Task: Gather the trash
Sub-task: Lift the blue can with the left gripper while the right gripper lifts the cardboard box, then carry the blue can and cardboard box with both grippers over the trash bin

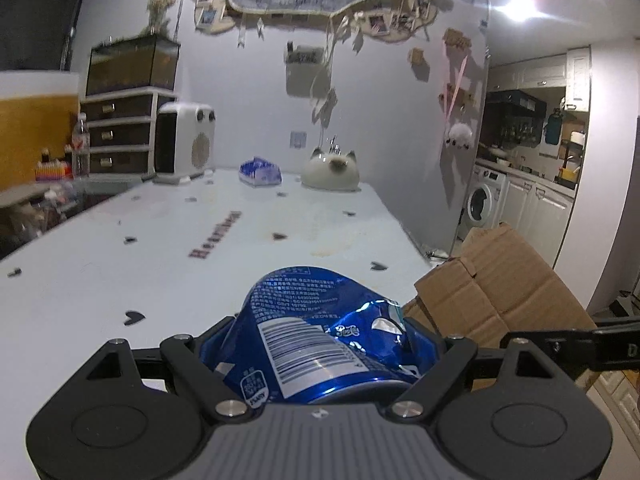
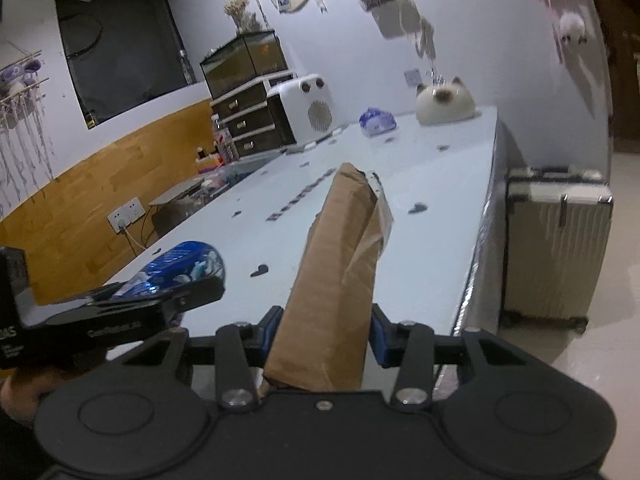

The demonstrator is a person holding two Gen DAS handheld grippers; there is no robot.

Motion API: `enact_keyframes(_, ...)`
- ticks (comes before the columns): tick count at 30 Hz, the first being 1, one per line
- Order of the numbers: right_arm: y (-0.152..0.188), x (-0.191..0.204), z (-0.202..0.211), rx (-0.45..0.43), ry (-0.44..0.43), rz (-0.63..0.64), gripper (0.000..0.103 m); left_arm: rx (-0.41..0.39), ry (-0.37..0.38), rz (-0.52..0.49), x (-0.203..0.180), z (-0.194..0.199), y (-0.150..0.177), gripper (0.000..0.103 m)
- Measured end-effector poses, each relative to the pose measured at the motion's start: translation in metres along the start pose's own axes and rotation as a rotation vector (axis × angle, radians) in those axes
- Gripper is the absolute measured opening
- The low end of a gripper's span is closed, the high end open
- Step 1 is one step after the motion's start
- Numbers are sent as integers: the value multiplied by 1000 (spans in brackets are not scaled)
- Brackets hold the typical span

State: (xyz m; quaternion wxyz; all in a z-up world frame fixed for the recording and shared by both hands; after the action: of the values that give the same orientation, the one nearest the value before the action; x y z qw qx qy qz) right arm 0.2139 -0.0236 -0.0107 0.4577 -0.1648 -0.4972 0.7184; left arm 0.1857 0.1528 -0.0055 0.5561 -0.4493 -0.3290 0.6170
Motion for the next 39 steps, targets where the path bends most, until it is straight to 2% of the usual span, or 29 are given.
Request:
enact_keyframes(5,-4,0,30,-62,26,38,45,-62,18,-21,-22,26,-2,86)
enact_keyframes(16,-7,-31,98,-154,113,42,44,-107,103,-63,-91,49,-2,86)
enact_keyframes(29,15,-112,184,-205,279,-8,43,-75,229,-116,-205,40,22,86)
enact_keyframes(39,54,-184,225,-197,382,-96,43,12,323,-137,-293,13,62,86)
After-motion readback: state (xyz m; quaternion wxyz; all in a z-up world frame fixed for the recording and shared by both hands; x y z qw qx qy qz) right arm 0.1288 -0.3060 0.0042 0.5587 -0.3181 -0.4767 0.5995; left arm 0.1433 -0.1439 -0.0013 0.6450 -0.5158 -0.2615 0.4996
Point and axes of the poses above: each gripper's, at about its wrist camera, not at the fingertips, and z roughly against the way its jaws point, x to its left, y to its underside, the point moved 10 cm from there along -z, roughly the way its jaws point, and after that the axes turned 6 degrees about z, right-handed, at the moved point
